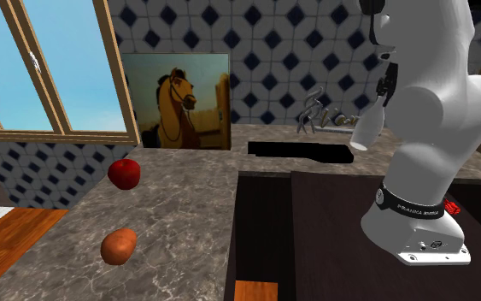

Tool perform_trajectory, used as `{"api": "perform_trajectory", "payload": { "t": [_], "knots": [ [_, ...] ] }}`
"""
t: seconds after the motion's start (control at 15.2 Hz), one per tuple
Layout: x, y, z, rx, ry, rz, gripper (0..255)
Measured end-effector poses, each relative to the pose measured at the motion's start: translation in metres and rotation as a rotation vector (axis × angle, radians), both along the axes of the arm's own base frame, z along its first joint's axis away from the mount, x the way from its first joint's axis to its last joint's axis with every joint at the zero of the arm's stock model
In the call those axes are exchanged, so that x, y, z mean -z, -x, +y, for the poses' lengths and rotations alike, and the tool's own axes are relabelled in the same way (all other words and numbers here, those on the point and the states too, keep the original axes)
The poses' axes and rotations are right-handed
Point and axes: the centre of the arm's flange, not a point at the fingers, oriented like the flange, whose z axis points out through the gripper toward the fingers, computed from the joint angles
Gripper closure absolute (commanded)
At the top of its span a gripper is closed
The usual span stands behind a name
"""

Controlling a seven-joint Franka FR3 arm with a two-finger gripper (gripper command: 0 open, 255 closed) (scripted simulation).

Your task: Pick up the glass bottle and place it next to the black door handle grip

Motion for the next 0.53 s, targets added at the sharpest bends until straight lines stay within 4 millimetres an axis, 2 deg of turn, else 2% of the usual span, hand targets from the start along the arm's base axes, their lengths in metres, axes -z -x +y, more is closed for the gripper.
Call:
{"api": "perform_trajectory", "payload": {
  "t": [0.53],
  "knots": [
    [0.040, 0.003, 0.001, 0.003, 0.007, 0.003, 255]
  ]
}}
